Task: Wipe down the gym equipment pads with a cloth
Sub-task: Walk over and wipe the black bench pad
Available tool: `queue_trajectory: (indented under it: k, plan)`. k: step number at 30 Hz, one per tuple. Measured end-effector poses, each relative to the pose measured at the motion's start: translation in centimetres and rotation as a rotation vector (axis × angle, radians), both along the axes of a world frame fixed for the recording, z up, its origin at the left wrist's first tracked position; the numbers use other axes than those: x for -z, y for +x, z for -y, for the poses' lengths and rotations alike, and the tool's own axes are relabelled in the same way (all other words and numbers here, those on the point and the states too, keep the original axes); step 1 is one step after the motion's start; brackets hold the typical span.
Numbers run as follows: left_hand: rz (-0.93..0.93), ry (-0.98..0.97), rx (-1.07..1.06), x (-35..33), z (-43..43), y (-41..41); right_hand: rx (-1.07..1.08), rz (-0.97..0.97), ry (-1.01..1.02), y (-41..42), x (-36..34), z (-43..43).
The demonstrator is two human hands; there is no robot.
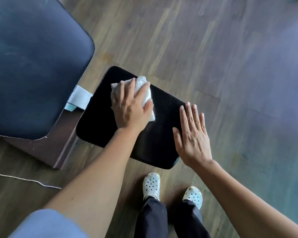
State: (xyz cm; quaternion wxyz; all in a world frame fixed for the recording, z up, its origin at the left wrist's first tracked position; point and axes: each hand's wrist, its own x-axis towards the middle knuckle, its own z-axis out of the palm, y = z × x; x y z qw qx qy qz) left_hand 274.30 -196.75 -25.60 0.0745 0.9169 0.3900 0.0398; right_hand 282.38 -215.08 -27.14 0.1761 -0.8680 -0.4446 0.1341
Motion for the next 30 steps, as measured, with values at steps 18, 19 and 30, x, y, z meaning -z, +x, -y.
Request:
queue_trajectory:
  k: [18, 19, 30]
  plan:
    - [-0.035, -0.123, 0.057, 2.0, -4.6, -9.0, -0.076, 0.09, 0.037, -4.3, -2.5, -12.3]
    - [-0.038, -0.114, 0.053, 2.2, -4.5, -9.0, -0.076, 0.121, 0.016, -4.4, -2.0, -12.3]
    - [-0.061, -0.103, 0.046, 2.3, -4.2, -9.0, 0.143, 0.207, -0.053, -0.2, -1.8, -7.0]
